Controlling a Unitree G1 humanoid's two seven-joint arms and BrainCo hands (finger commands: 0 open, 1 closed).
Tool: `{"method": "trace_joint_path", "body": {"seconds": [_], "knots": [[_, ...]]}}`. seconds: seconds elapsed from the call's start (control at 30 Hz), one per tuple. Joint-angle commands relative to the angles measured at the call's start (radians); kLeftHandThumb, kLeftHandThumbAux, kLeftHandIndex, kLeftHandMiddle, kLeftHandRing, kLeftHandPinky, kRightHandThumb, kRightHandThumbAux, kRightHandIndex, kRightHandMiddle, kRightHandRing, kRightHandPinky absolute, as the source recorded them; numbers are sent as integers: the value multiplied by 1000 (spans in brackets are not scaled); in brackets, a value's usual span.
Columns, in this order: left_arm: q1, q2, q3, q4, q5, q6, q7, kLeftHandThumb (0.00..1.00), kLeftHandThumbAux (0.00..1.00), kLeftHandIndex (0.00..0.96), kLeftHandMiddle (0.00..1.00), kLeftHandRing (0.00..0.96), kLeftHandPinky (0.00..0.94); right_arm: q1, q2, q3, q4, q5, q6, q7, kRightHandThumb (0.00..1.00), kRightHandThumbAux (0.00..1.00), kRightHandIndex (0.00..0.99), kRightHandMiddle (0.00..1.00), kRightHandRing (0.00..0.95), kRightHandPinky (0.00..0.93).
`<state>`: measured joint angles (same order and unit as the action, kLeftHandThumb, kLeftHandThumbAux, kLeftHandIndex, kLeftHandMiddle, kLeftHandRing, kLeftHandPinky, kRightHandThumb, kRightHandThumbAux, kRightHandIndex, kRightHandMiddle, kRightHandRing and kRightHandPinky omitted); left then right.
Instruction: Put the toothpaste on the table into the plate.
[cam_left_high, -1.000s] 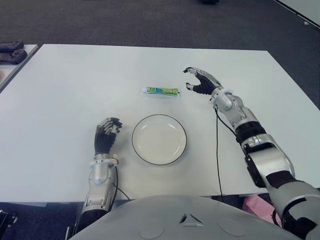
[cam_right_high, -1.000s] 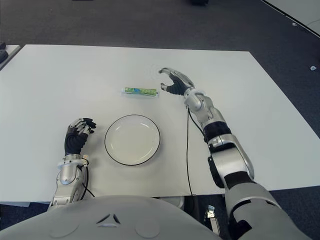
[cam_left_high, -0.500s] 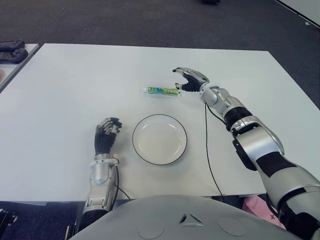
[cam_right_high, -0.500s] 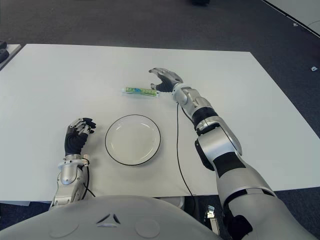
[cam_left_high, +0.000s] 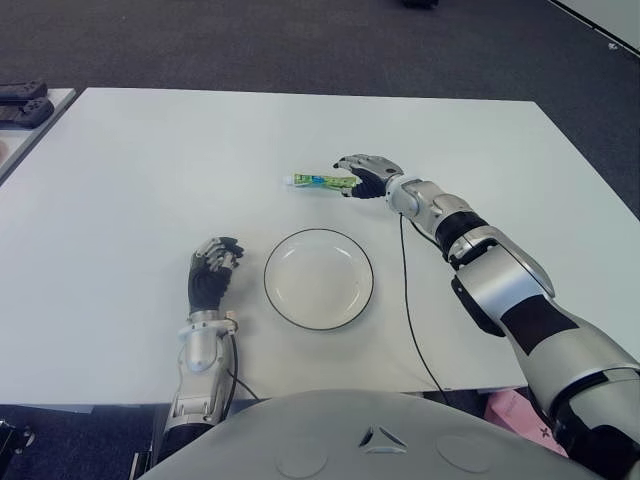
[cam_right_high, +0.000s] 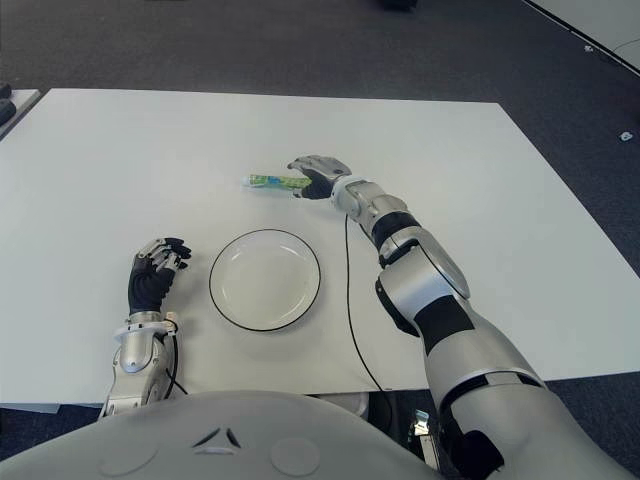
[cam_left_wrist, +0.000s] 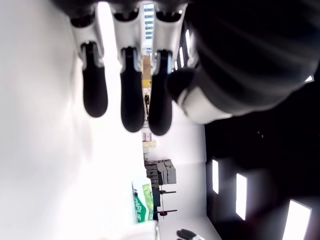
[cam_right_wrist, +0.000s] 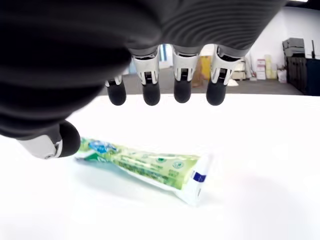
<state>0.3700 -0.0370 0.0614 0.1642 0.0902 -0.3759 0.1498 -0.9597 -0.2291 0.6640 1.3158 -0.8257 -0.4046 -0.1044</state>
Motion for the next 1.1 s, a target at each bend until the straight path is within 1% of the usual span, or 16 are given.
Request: {"method": "trace_joint_path", "body": {"seconds": [0.03, 0.2, 0.3, 0.4, 0.57, 0.73, 1.1], "knots": [[36, -2, 0, 30, 12, 48, 12, 707, 723, 425, 495, 490, 475, -24, 24, 43, 23, -38, 29, 19, 545, 304, 0, 0, 0, 0], [44, -1, -1, 23, 15, 48, 13, 708, 723, 425, 493, 487, 477, -28, 48, 72, 38, -61, 60, 21, 544, 280, 0, 0, 0, 0], [48, -2, -1, 19, 16, 48, 13, 707, 723, 425, 493, 488, 479, -30, 53, 82, 41, -67, 67, 25, 544, 269, 0, 0, 0, 0], [53, -4, 1, 13, 10, 48, 10, 707, 723, 425, 494, 490, 483, -22, 80, 97, 55, -78, 104, 27, 543, 261, 0, 0, 0, 0], [66, -4, 4, 2, 6, 47, 9, 707, 723, 425, 491, 489, 480, -2, 100, 111, 73, -90, 148, 24, 539, 251, 0, 0, 0, 0], [82, -3, 6, -10, 8, 49, 10, 706, 723, 425, 488, 487, 476, 5, 106, 116, 76, -92, 164, 24, 539, 247, 0, 0, 0, 0], [107, -11, 8, -37, 4, 60, 11, 704, 722, 424, 487, 490, 480, -3, 122, 108, 78, -83, 197, 43, 546, 258, 0, 0, 0, 0]]}}
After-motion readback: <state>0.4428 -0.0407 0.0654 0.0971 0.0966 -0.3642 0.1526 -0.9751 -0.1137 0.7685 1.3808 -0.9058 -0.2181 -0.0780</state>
